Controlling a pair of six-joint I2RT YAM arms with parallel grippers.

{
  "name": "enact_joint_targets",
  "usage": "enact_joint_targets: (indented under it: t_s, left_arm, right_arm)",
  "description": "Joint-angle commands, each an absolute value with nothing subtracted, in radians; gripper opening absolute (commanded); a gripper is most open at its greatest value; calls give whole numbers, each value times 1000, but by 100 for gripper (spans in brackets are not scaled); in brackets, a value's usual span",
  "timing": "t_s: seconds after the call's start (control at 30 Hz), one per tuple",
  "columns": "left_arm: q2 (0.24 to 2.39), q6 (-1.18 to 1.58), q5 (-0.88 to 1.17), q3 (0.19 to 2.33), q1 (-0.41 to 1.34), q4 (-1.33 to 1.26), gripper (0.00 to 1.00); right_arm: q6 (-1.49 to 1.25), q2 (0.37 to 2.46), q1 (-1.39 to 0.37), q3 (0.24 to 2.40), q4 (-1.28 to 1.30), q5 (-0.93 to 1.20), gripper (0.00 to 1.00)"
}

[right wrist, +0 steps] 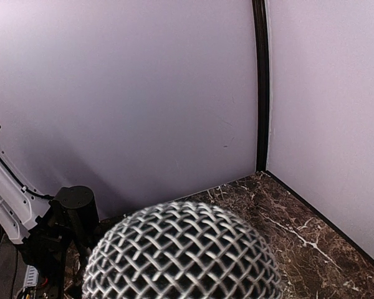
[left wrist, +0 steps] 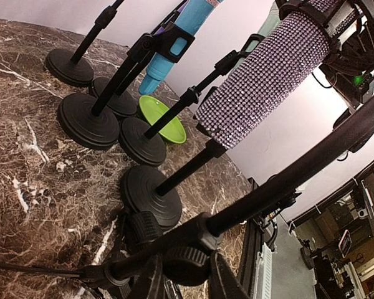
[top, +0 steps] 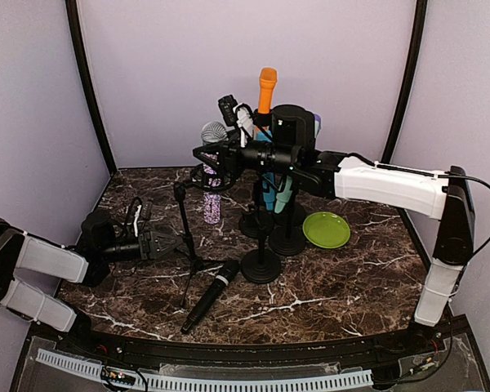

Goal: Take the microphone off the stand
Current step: Unscrew the knob on the microphone stand.

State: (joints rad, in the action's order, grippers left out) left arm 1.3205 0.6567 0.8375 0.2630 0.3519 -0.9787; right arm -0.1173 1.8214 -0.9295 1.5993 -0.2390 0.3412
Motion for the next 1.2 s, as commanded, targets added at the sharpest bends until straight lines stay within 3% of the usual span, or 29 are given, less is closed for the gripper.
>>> enact_joint_targets:
  t_s: [0.0, 0.43, 0.7, 1.0, 1.17]
  left_arm:
    - [1324, 680, 840, 278, 356, -1026, 20]
    - [1319, 929, 831, 273, 356, -1030, 5]
    - [1309, 1085, 825, 280, 356, -913, 4]
    - [1343, 1245, 833, 264, 342, -970, 4]
    - [1334, 1201, 825, 293, 336, -915, 11]
  right_arm:
    - [-141, 1762, -933, 1590, -301, 375, 16]
    - [-66, 1743, -958, 1561, -246, 387, 15]
    - [-41, 1745, -971, 1548, -230, 384, 14]
    - [-37, 1743, -977, 1539, -221, 375, 13]
    - [-45, 1734, -976, 1515, -243, 363, 13]
